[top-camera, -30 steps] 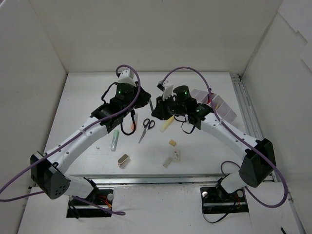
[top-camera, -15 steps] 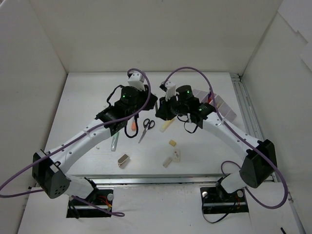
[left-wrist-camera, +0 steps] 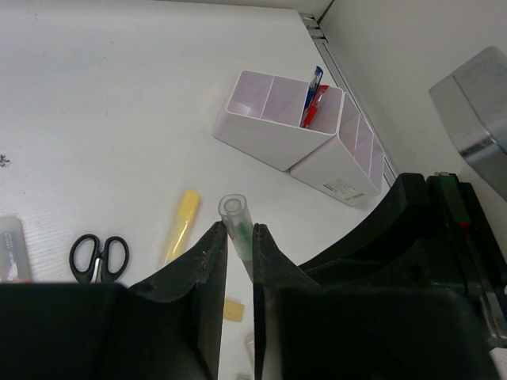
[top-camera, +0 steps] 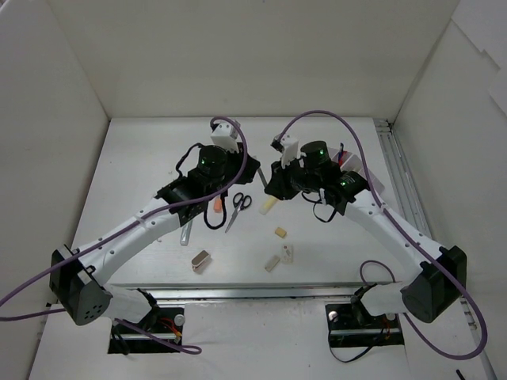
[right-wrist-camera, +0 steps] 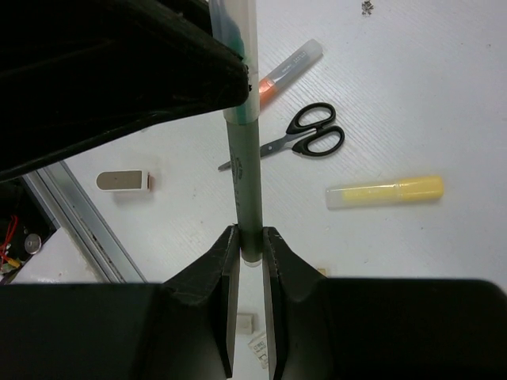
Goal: Sort the stationery into containers
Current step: Close the pen cap on the pen, then place the pen in the storage box.
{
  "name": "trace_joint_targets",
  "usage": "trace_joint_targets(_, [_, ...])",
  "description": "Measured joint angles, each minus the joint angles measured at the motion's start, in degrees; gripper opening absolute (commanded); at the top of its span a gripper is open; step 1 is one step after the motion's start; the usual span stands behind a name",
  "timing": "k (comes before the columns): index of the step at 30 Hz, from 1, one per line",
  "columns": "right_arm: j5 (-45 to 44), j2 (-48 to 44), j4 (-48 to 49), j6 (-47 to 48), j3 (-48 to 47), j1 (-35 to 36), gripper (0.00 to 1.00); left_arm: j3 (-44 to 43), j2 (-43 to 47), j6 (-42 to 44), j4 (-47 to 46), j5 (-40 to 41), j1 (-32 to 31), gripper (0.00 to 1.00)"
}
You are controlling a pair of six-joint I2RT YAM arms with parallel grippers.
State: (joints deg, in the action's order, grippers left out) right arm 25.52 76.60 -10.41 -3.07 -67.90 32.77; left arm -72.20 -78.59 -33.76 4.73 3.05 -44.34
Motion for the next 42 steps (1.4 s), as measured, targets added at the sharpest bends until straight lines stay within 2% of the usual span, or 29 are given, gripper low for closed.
trace_joint_targets(17, [-4.24,-2.62,2.89,-0.04,2.32,-0.66,0.0,0.83,0.07,0.92,-4.9,0.55,-3.78,0.0])
trace_joint_targets(20, [-6.95,-6.1,12.13,-0.15,2.03,-2.21,0.0,2.86,0.33,0.83,2.56,-2.34,-6.95,0.0])
trace_joint_targets(24, [-9.11,-11.85,21.05,-0.11,-0.46,-4.22,0.0,6.47,-3.82,0.79,12.02,-5.2,-11.21,0.0])
trace_joint_targets(30, [-9.75,-16.44,24.52,0.61,-1.6,-4.42,0.0,6.88,-4.61,0.31,18.49,-5.49,-12.07,0.0])
trace_joint_targets(31, [-9.81,-16.59,24.52,0.79,-1.53,-4.7,0.0,6.86,-3.78,0.22,18.88,-4.87,-12.02,0.04])
trace_joint_targets(33, [-10.23,-16.9,24.33,1.01,-0.55,-5.86,0.0,6.67,-1.81,0.2,19.91,-3.13,-12.02,0.22])
trace_joint_targets(34, [-10.27,-17.14,24.2,1.03,0.24,-6.75,0.0,6.16,-0.96,0.26,20.81,-2.05,-12.02,0.44])
trace_joint_targets(36, [-10.69,-17.53,23.04,1.2,1.81,-9.29,0.0,4.17,0.68,0.44,22.56,0.55,-12.02,0.6])
trace_joint_targets(37, [-10.99,-17.57,22.23,1.33,2.25,-10.54,0.0,2.84,1.33,0.26,23.17,2.27,-12.02,0.81])
trace_joint_targets(38, [-11.37,-17.57,21.42,1.49,2.62,-11.74,0.0,2.1,2.27,0.9,23.39,3.3,-11.93,0.95])
trace_joint_targets(39, [-11.67,-17.55,20.7,1.66,2.95,-13.25,0.0,1.4,3.28,0.68,23.45,4.57,-11.76,0.99])
trace_joint_targets(42, [-13.03,-17.14,19.67,2.25,4.02,-17.22,0.0,0.87,7.19,0.72,23.5,7.13,-9.62,1.0])
